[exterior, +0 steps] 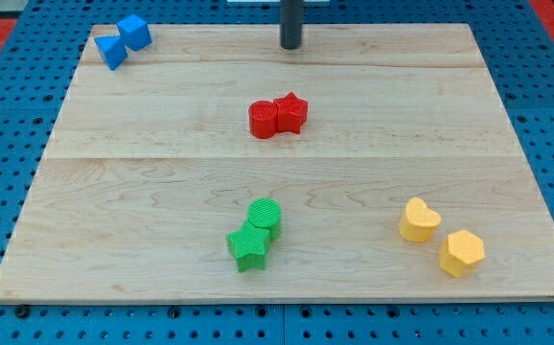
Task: Nudge the blue triangle a bit right
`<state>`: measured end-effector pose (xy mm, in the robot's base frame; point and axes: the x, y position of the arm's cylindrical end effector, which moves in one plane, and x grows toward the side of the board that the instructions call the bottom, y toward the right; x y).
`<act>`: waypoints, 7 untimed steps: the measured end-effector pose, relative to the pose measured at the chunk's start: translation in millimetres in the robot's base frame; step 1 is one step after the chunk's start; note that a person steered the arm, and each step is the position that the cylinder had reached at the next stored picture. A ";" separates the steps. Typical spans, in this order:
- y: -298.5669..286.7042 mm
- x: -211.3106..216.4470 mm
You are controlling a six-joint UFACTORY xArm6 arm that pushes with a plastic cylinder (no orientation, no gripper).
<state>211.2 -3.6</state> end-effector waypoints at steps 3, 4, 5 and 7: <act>-65.4 -18.6; -74.5 26.5; -123.9 100.9; -277.7 103.5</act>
<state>314.7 -281.2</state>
